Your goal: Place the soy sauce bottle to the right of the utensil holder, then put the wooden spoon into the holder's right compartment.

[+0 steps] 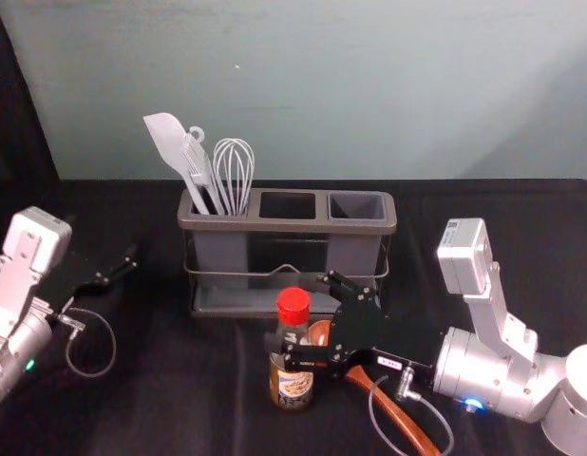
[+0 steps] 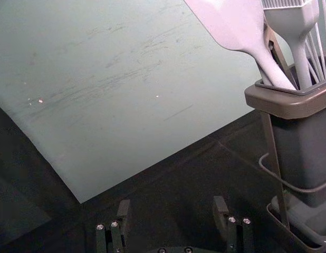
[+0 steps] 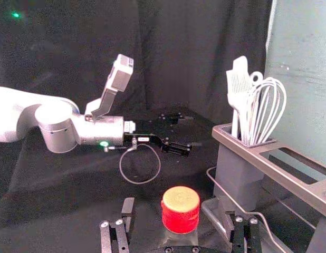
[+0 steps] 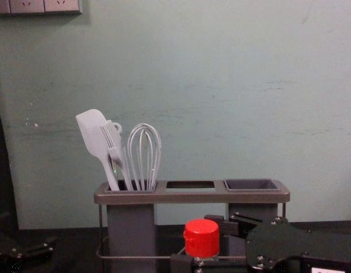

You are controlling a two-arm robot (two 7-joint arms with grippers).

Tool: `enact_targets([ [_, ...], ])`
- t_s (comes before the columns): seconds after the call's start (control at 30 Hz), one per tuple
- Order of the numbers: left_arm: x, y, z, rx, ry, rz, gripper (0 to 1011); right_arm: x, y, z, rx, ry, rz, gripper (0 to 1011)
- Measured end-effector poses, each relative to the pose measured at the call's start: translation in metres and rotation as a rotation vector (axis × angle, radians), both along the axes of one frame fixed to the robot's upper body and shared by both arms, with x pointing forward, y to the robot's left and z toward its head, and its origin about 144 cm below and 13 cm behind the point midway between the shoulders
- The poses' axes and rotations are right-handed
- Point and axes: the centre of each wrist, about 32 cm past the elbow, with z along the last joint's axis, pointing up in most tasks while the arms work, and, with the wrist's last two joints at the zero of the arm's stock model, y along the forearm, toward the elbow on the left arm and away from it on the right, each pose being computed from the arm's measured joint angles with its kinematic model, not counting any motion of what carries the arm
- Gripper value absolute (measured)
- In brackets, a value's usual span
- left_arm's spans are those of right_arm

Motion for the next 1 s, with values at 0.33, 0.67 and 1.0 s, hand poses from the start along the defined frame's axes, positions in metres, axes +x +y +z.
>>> enact_targets([
  [0.33,0.0,0.0,0.0,0.0,0.0,0.0,1011,-0.0002,-0.0004,0.0003,0.0,-0.001,0.0,909],
  [0.67,0.0,0.0,0.0,0.0,0.0,0.0,1011,-0.0003,-0.0007,0.0004,0.001,-0.001,0.001,599],
  [1.0,0.0,0.0,0.0,0.0,0.0,0.0,1011,-0.0004,-0.0009,0.0003,0.001,0.0,0.001,387],
])
